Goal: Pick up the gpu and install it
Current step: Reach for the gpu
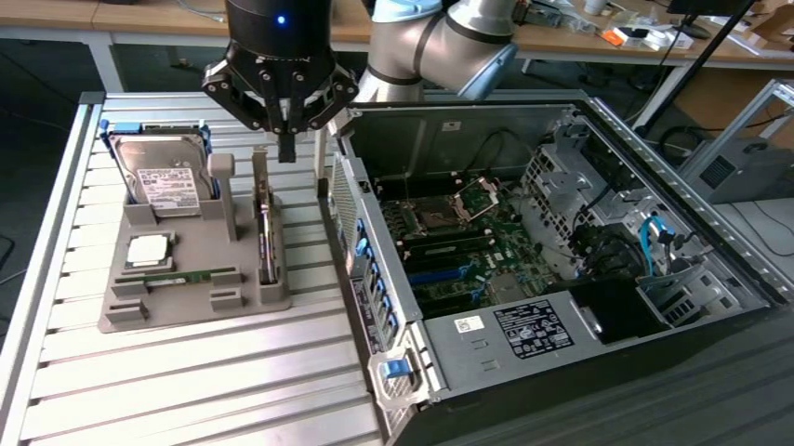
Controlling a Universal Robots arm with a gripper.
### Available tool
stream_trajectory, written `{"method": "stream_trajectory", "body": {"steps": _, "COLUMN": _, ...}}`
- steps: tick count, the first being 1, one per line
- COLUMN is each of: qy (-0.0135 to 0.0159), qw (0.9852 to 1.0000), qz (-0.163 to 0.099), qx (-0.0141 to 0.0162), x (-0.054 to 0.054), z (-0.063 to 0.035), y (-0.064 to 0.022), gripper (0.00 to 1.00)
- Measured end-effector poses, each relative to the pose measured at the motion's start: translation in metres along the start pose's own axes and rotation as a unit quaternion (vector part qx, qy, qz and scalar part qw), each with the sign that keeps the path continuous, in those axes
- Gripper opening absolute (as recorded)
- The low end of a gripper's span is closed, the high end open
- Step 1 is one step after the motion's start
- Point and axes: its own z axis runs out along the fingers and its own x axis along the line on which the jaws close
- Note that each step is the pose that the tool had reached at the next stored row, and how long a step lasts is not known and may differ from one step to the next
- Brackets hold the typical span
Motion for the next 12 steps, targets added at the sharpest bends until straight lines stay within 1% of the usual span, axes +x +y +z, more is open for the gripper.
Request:
{"method": "stream_trajectory", "body": {"steps": 6, "qy": 0.0000, "qw": 1.0000, "qz": 0.000, "qx": 0.0000, "x": 0.005, "z": -0.0001, "y": -0.0004, "gripper": 0.10}}
{"method": "stream_trajectory", "body": {"steps": 8, "qy": 0.0000, "qw": 1.0000, "qz": 0.000, "qx": 0.0000, "x": 0.010, "z": -0.0003, "y": -0.0008, "gripper": 0.10}}
{"method": "stream_trajectory", "body": {"steps": 12, "qy": 0.0000, "qw": 1.0000, "qz": 0.000, "qx": 0.0000, "x": 0.013, "z": -0.0004, "y": -0.0010, "gripper": 0.10}}
